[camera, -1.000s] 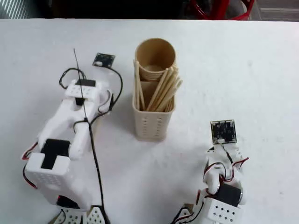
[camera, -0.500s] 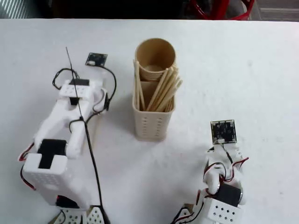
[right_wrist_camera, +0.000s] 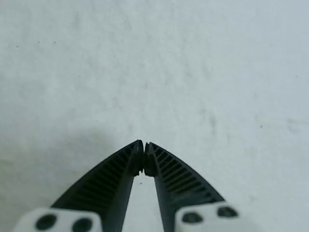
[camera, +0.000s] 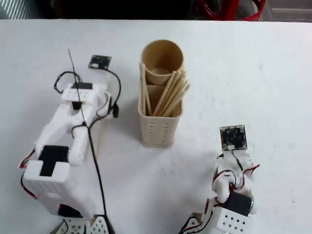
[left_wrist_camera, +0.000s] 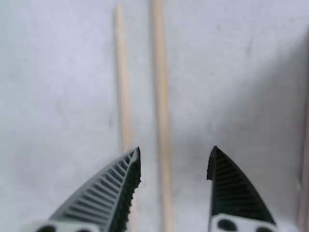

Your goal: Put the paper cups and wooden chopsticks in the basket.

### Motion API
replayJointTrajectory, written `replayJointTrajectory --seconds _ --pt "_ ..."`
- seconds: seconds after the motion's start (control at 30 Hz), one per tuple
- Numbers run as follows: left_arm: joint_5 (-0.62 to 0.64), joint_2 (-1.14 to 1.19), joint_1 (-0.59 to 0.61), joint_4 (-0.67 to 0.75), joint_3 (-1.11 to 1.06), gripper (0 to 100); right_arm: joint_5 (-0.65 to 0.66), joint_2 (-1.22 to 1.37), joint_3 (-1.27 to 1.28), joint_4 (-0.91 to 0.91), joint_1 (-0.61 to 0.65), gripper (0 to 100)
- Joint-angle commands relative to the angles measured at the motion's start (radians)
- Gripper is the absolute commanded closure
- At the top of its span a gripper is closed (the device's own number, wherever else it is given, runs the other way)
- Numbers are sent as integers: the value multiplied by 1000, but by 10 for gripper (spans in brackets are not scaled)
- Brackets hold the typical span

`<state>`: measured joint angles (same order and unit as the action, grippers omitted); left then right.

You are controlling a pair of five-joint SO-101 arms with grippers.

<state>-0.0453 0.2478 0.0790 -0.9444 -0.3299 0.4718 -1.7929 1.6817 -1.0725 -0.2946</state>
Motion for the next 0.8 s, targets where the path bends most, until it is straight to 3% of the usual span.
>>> replayJointTrajectory --seconds 0.0,0.77 --pt "2 -68 33 25 52 762 3 -4 9 -5 -8 981" --pt "-9 53 51 31 91 818 3 -4 9 -5 -45 981"
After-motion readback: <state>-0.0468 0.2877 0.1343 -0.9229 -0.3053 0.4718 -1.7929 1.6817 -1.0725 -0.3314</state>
